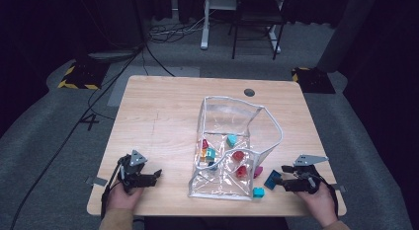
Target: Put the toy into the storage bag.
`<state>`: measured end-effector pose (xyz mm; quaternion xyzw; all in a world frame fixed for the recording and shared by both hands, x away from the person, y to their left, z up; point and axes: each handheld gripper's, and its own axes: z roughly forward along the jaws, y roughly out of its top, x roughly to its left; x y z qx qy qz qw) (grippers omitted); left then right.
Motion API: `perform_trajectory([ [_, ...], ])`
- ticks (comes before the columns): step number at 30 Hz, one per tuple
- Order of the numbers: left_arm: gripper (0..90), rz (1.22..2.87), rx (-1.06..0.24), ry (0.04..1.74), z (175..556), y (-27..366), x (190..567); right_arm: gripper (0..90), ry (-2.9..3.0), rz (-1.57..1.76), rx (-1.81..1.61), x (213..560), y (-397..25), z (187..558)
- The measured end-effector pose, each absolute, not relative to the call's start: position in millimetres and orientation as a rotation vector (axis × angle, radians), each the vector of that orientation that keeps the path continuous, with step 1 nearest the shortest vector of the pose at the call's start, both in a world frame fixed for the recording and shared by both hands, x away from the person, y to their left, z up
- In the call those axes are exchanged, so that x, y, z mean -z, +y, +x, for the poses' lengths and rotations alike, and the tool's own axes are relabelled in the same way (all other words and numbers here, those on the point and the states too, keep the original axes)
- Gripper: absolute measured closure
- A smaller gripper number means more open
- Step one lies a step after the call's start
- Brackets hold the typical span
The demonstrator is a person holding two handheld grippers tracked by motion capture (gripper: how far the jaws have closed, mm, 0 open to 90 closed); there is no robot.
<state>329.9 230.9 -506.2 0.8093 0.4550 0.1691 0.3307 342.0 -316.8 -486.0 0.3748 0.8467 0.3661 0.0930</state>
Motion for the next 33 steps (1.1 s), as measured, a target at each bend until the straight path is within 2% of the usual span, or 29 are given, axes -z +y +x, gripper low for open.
perform_trajectory([
  [8,15.2,2.116,-0.442,1.19,329.9,230.9,506.2,22.5,2.573,1.013,-1.117,481.1,-303.2,331.6],
  [19,15.2,2.116,-0.442,1.19,329.9,230.9,506.2,22.3,2.564,0.977,-1.031,494.7,-294.9,332.2],
  [25,15.2,2.116,-0.443,1.191,329.8,230.8,506.2,26.8,2.531,0.932,-1.007,496.6,-292.5,329.5],
  [33,15.2,2.115,-0.442,1.191,329.8,230.8,506.3,27.0,2.531,0.989,-1.039,486.0,-296.9,333.9],
])
